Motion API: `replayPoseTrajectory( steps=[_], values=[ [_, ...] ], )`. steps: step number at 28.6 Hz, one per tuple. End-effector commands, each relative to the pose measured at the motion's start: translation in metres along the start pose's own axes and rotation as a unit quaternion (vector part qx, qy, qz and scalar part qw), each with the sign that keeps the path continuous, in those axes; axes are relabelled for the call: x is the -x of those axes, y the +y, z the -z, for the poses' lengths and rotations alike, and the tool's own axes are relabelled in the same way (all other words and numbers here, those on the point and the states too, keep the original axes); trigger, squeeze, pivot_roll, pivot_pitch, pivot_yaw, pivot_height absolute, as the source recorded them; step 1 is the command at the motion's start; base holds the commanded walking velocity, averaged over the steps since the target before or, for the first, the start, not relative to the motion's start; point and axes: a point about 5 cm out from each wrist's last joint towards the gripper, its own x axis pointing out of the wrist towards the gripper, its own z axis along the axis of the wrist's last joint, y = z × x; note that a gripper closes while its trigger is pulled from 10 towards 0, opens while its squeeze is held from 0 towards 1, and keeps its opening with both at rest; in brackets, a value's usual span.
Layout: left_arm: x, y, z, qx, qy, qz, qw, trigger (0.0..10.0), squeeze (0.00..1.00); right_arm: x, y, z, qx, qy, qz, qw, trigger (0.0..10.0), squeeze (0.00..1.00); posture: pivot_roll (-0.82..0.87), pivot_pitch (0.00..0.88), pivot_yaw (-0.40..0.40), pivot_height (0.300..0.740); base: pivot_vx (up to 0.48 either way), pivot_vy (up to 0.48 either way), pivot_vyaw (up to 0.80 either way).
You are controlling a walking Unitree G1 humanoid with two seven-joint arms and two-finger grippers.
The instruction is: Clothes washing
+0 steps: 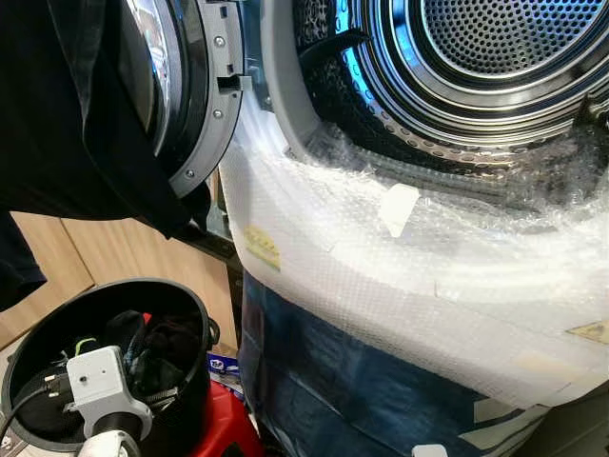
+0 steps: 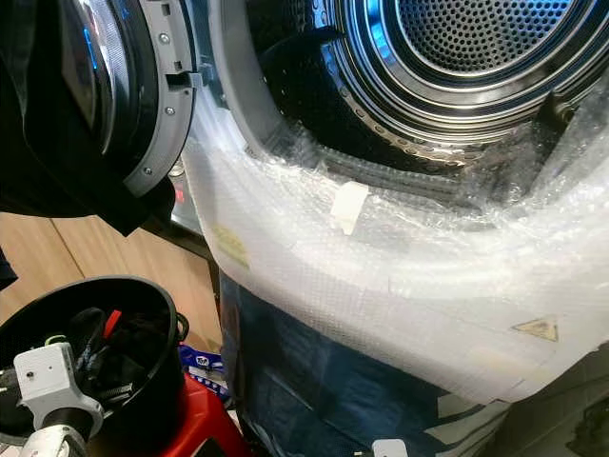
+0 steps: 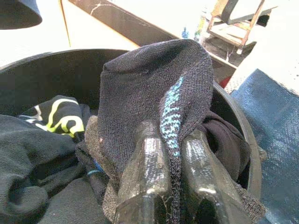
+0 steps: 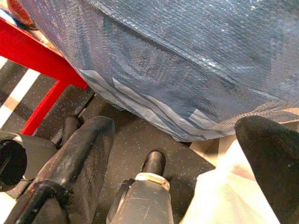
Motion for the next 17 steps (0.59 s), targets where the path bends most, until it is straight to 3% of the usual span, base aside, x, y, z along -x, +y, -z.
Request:
replayPoseTrajectory(
  steps=[1,8,9,11,12,15,17],
  values=[
    [0.0,0.003,-0.002,-0.003,-0.005,-0.008,1.0,0.0,0.0,0.0,0.002,-0.001,0.002,-0.001,-0.003,1.0,10.0,0.0,0.16,0.0,-0.007,0.74,0.0,0.0,0.0],
    [-0.007,0.001,-0.013,-0.005,-0.033,-0.006,0.999,0.0,0.0,-0.002,0.005,-0.006,0.007,-0.007,-0.011,1.0,10.0,0.0,0.16,0.0,-0.01,0.74,0.0,0.0,0.0],
    [-0.014,-0.017,-0.032,-0.023,-0.068,0.066,0.995,0.0,0.0,-0.002,0.005,-0.007,0.007,-0.007,-0.011,1.0,10.0,0.0,0.16,0.0,-0.011,0.74,0.0,0.0,0.0],
    [-0.015,-0.024,-0.038,-0.029,-0.079,0.096,0.992,0.0,0.0,-0.002,0.005,-0.007,0.008,-0.007,-0.011,1.0,10.0,0.0,0.16,0.0,-0.011,0.74,0.0,0.0,0.0],
    [-0.015,-0.04,-0.051,-0.045,-0.097,0.161,0.981,0.0,0.0,-0.002,0.005,-0.006,0.01,-0.006,-0.012,1.0,10.0,0.0,0.17,0.0,-0.016,0.74,0.0,0.0,0.0],
    [-0.018,-0.05,-0.061,-0.019,-0.098,0.194,0.976,0.0,0.0,-0.002,0.006,-0.007,0.017,-0.005,-0.017,1.0,10.0,0.0,0.17,0.0,-0.014,0.74,0.0,0.0,0.0],
    [-0.016,-0.067,-0.064,-0.029,-0.079,0.263,0.961,0.0,0.0,-0.002,0.005,-0.01,0.015,-0.01,-0.017,1.0,10.0,0.0,0.15,0.0,-0.008,0.74,0.0,0.0,0.0]
  ],
)
